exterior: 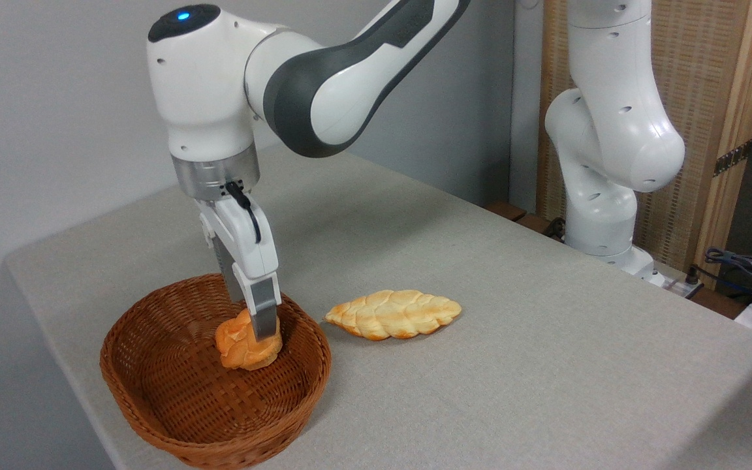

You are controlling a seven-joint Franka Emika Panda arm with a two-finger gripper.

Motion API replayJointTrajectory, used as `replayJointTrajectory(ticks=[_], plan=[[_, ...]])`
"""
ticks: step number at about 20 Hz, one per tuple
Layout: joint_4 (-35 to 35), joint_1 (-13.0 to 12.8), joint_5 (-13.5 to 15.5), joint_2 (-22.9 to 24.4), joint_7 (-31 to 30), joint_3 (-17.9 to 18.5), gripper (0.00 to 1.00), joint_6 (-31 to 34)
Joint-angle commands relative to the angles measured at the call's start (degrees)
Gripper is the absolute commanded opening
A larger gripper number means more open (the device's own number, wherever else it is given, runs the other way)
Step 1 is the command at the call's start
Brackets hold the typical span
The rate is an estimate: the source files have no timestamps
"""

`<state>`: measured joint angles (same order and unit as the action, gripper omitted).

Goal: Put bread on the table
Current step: 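Lower the gripper into the wicker basket and grasp the orange bun, then lift the orange bun out of the basket toward the braided loaf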

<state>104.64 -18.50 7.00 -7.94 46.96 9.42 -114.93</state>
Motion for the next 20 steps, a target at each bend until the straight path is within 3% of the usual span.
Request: replayJointTrajectory(ticks=[1, 8, 9, 12, 13, 15, 20], plan=[[0.2, -0.1, -1.4, -1.4, 0.4, -0.1, 1.00, -2.7], [0.1, -1.5, -2.3, -3.0, 0.3, -0.1, 1.00, -3.1], [0.1, -1.5, -2.3, -3.0, 0.4, -0.1, 0.93, -3.1], [0.0, -1.5, -2.3, -3.0, 0.5, -0.1, 0.49, -3.1], [0.0, -1.5, -2.3, -3.0, 0.5, -0.1, 0.41, -3.1], [0.0, -1.5, -2.3, -3.0, 0.5, -0.1, 0.36, -3.1], [-0.1, -1.5, -2.1, -2.8, 0.4, 0.0, 0.37, -3.1]])
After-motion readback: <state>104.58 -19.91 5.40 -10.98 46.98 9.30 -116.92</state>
